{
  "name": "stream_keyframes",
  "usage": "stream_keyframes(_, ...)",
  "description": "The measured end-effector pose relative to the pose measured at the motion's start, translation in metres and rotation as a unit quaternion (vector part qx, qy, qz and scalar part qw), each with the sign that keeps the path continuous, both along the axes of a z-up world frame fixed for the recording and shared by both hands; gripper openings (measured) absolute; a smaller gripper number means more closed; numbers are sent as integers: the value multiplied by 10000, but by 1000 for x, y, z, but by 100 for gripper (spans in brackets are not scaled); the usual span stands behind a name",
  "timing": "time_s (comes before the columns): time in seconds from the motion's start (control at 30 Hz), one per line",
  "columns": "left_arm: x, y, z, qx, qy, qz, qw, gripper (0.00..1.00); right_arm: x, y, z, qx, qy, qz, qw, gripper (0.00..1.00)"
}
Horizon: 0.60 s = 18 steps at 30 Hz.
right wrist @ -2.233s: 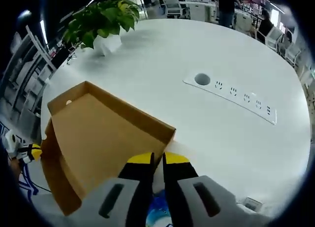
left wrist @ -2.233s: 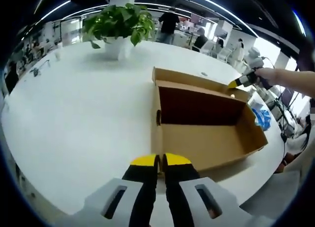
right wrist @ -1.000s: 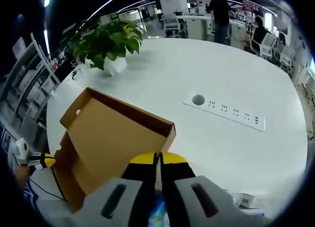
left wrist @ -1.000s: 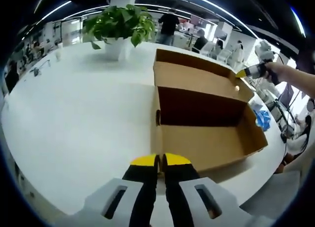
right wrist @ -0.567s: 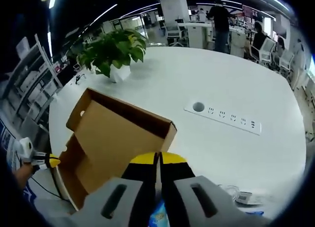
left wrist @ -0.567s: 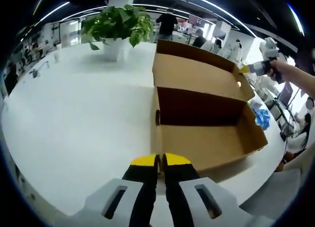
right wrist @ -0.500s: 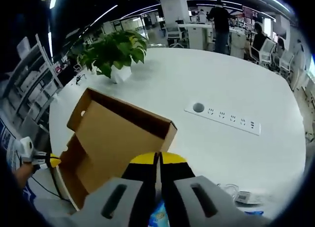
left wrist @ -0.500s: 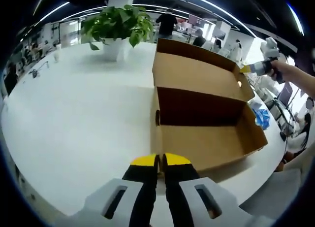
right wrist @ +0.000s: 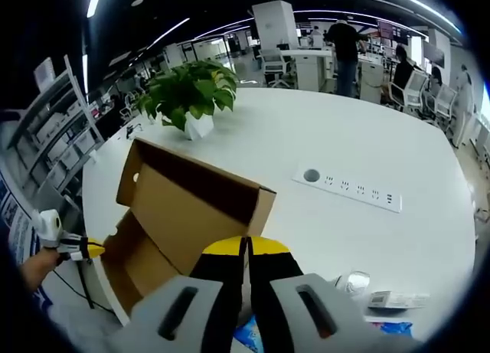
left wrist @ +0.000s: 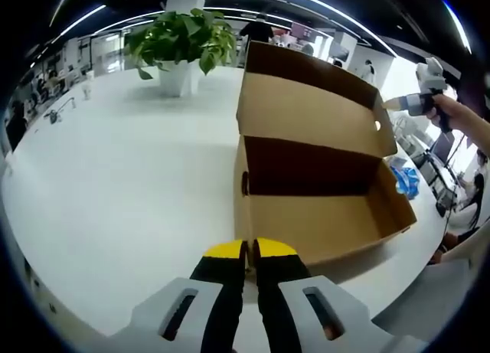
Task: Operate the shoe box by opening the lid, removing the specified soft item, and placing it in the target area until the item is outside and the box remains undamaged.
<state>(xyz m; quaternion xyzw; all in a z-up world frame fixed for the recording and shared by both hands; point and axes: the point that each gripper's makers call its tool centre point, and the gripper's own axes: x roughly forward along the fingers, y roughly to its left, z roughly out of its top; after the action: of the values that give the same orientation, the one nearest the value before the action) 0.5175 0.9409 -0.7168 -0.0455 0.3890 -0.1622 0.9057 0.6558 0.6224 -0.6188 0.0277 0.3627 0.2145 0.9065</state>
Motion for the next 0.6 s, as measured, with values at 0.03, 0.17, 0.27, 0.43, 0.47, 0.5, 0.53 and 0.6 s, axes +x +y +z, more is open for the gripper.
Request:
stream_keyframes(0.03,0,0,0,0,-1,-4,10000,1,-2,0,2,14,-26,6,10000,0)
stream_keyframes(0.17,0,0,0,-18,-1,-1,10000,1,-9,1,6,40,-99,26,9999,0)
stream_keyframes(0.27,0,0,1,2,-21,-16,10000,1,-15,2,9,70,-183,22,9998,0)
stream_keyframes(0.43,0,0,1,3,-33,-58,10000,2,-23,2,14,123,-306,8,9995,0)
stream_keyframes(0.47,0,0,1,3,-35,-67,10000,2,-25,2,15,143,-332,-3,9993,0)
stream_keyframes(0.5,0,-1,1,7,-39,-81,10000,2,-28,3,16,171,-380,-17,9991,0)
stream_keyframes(0.53,0,-1,2,23,-44,-100,9999,2,-26,2,16,170,-415,-17,9990,0)
stream_keyframes(0.6,0,-1,2,74,-51,-148,9999,2,-28,2,17,149,-507,8,9986,0)
